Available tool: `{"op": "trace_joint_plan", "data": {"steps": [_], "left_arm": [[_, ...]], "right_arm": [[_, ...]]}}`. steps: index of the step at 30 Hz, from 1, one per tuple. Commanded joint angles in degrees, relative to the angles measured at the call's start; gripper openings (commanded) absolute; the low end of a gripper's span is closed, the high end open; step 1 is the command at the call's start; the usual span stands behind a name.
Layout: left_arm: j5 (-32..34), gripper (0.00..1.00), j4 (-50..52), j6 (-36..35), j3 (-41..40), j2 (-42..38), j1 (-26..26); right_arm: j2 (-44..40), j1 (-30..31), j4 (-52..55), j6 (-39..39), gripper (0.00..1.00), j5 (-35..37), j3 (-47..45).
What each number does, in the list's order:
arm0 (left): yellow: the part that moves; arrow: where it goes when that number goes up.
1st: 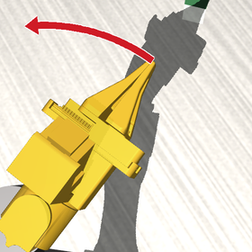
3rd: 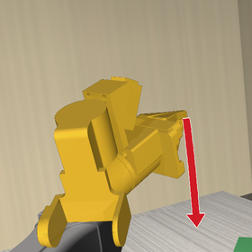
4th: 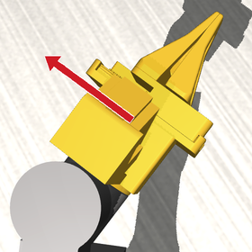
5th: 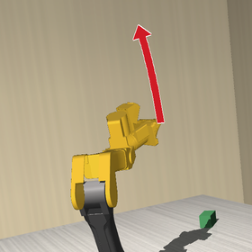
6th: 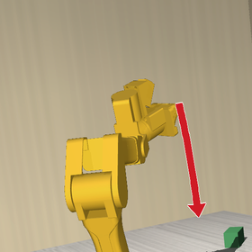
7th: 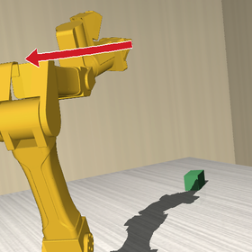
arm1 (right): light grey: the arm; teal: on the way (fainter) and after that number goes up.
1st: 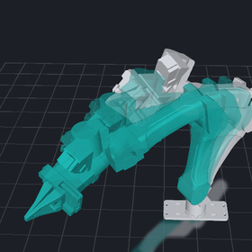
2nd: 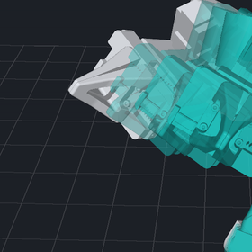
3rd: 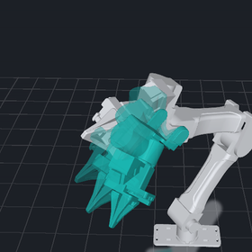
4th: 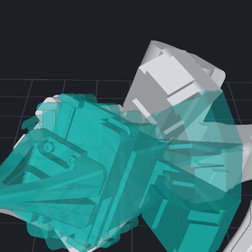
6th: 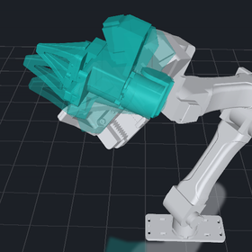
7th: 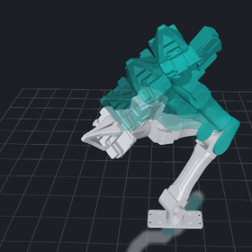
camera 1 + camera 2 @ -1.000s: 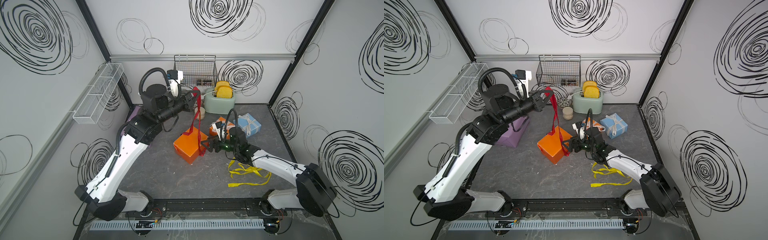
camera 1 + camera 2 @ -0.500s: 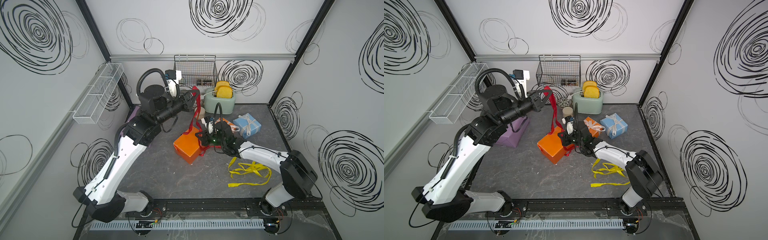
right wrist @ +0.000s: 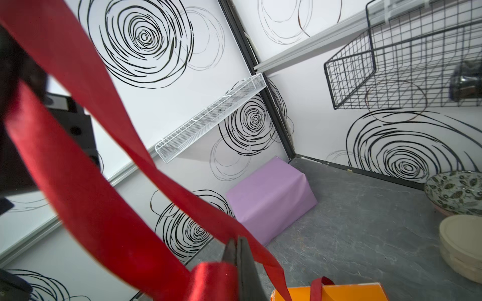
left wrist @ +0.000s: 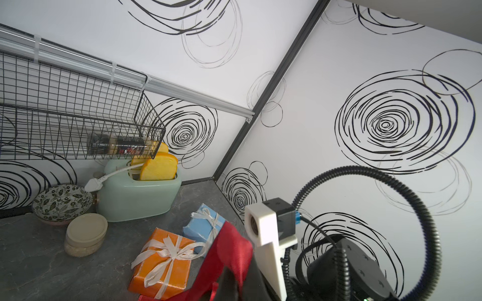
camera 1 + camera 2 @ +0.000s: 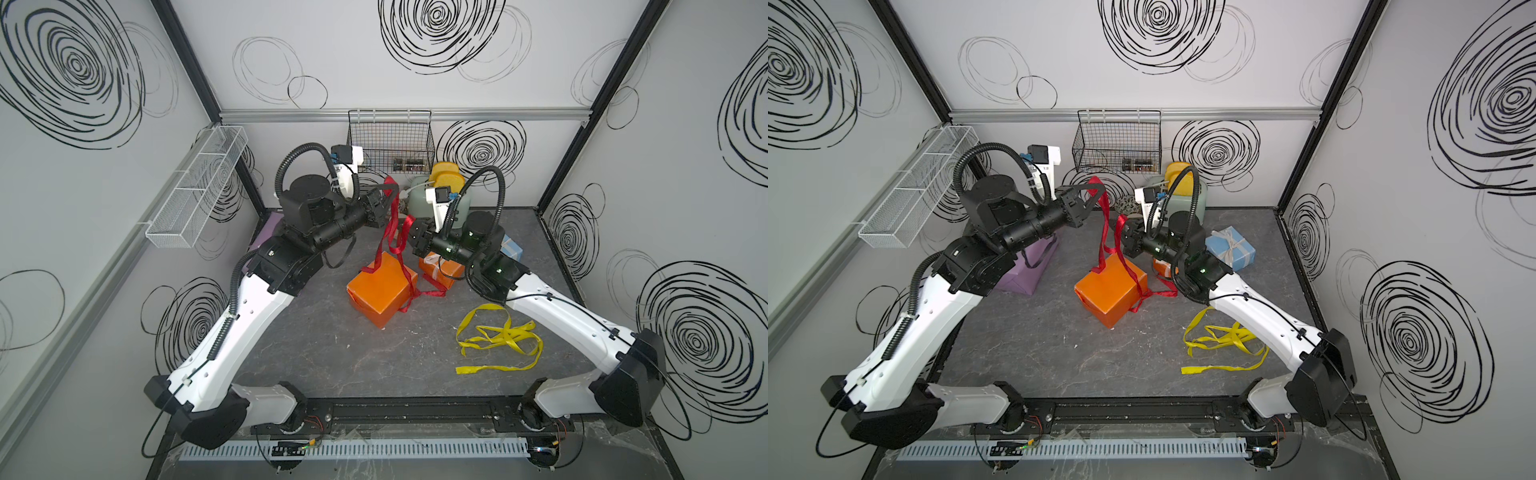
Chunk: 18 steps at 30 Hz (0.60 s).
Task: Untie the ribbon bows on the gift boxes
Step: Pull the ribbon from the gift box.
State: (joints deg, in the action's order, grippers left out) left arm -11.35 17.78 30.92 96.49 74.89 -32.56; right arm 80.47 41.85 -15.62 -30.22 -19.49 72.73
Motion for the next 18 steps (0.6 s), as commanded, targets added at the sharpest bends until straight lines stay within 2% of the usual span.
{"op": "trace_joint_plan", "data": {"steps": [1, 4, 8, 11, 13, 18], "left_arm": [[0.7, 0.00, -3.8, 0.4, -0.6, -1.6, 0.5], [0.8, 0.00, -3.9, 0.4, -0.7, -1.7, 0.6], [0.5, 0.00, -4.0, 0.6, -0.7, -1.7, 0.7], [0.4, 0.00, -4.5, 1.1, -1.2, -1.9, 0.7], [0.2, 0.00, -5.0, 1.3, -1.6, -2.0, 0.7], [0.1, 0.00, -5.5, 1.4, -2.3, -2.2, 0.7]], "right_arm": [[1.0, -0.1, 2.4, -1.3, 0.00, -2.1, 4.4], [0.5, 0.3, 1.4, -1.7, 0.00, -1.9, 4.8], [0.1, 0.3, 0.0, -1.3, 0.00, -0.4, 0.4], [1.2, -0.3, -1.8, -0.5, 0.11, 1.1, -4.7], [2.8, -1.0, -3.1, -0.4, 0.14, 0.3, -6.7], [7.2, -1.7, -7.0, -0.1, 0.14, -2.5, -10.0]]}}
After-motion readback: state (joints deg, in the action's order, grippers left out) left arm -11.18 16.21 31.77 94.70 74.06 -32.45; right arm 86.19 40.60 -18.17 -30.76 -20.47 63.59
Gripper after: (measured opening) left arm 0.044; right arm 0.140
